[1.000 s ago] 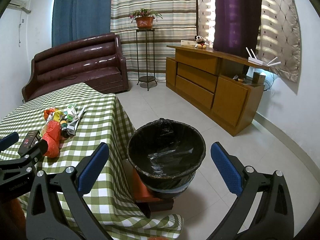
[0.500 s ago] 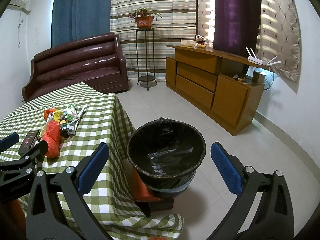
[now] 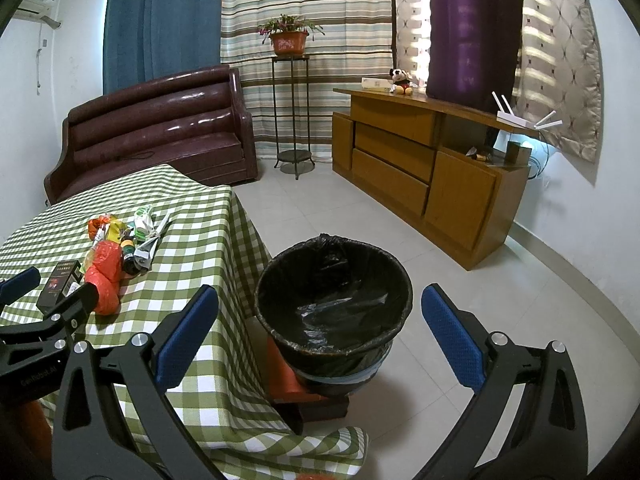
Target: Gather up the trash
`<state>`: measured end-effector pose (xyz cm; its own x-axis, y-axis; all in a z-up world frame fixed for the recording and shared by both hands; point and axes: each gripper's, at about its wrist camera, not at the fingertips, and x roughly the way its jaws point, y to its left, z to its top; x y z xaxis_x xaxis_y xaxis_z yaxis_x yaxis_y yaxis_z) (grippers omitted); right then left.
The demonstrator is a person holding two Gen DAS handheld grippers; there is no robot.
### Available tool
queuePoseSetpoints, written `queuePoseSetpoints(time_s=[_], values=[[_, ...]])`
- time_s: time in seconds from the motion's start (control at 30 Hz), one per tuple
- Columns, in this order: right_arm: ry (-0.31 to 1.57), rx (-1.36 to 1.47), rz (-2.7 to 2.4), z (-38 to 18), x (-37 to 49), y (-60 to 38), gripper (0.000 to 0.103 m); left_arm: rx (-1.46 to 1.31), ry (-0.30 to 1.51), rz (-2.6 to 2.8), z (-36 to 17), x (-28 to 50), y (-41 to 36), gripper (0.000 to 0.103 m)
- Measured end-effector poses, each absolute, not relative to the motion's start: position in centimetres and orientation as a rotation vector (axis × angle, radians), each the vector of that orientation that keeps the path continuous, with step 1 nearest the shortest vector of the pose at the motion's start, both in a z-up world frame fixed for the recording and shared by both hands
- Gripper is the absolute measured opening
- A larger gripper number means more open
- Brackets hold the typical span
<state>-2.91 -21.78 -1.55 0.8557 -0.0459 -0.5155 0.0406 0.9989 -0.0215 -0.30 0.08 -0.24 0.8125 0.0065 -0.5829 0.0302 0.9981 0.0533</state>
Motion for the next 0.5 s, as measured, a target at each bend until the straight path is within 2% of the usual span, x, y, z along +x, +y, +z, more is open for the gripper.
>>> queuePoseSetpoints(time_s=[0.33,0.5], values=[[0.545,-0.020,-0.038,-1.6,-2.9,-21.2,0.099,0.054,0.634,0.004,-1.0,-0.8,0.8,0.097],[0.573,-0.023,-0.008,-2.5,-2.8,-19.9,0.090,0.041,0.651,0.048,-1.3,-1.5,3.1,0.096]])
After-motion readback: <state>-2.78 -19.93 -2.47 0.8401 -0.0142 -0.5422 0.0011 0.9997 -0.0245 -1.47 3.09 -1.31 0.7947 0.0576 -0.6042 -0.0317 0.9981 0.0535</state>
